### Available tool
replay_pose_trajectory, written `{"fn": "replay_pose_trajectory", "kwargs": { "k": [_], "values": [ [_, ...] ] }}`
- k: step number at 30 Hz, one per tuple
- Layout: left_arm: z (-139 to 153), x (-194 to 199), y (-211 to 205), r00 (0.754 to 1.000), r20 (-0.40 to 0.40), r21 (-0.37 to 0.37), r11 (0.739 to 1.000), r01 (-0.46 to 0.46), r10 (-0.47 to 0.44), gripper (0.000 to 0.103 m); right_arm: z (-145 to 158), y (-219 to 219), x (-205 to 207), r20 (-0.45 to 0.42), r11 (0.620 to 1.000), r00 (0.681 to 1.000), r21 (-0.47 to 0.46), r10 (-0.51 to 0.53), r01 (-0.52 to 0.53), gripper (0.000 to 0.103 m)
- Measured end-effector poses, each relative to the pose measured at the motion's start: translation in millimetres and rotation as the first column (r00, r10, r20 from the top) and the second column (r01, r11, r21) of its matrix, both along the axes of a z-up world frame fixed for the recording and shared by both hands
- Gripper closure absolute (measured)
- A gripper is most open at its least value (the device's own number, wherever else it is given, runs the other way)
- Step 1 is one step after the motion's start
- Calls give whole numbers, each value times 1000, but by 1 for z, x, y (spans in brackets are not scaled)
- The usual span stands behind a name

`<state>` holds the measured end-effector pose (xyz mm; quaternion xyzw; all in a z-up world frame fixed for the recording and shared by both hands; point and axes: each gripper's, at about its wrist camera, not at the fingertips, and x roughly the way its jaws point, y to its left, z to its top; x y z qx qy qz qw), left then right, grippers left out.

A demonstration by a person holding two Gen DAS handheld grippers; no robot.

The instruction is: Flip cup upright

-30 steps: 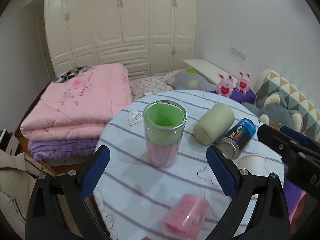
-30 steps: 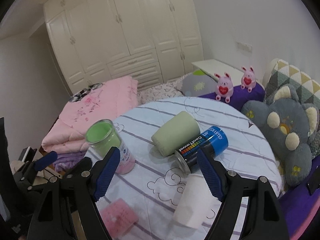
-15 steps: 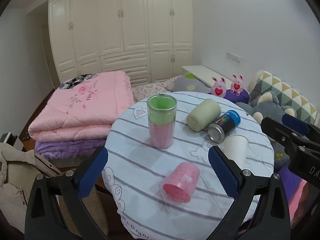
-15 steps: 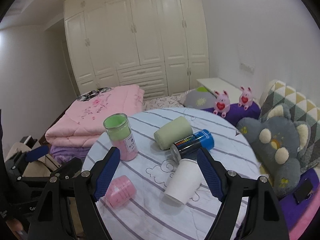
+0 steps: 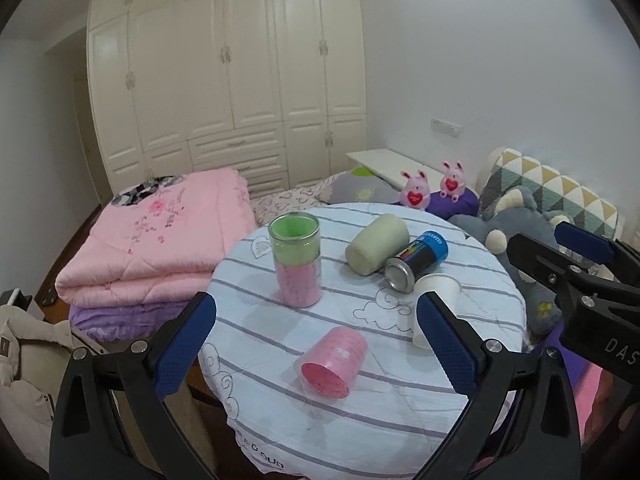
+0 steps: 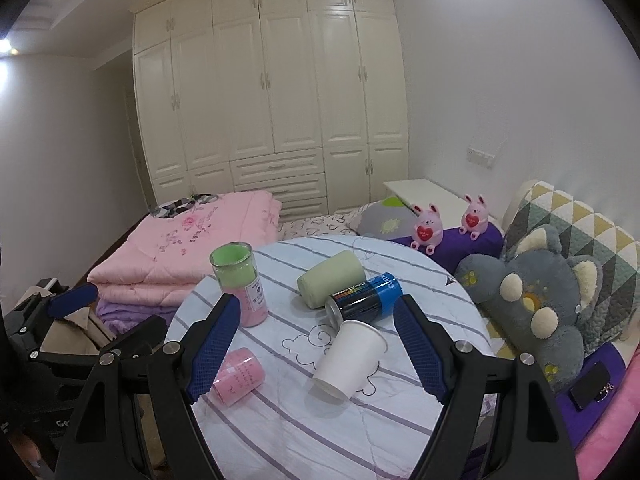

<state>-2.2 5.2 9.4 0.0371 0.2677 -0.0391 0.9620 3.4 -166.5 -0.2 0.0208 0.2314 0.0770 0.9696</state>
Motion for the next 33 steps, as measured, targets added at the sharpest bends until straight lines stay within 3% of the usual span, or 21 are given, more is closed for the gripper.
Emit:
{"fn": "replay_pose_trajectory", "kwargs": {
  "k": [33],
  "values": [
    [9, 2, -16, 1000, 12, -16, 1000, 7, -7, 1, 16, -5, -6, 42, 1000, 999, -10, -15, 15, 22]
  ]
}}
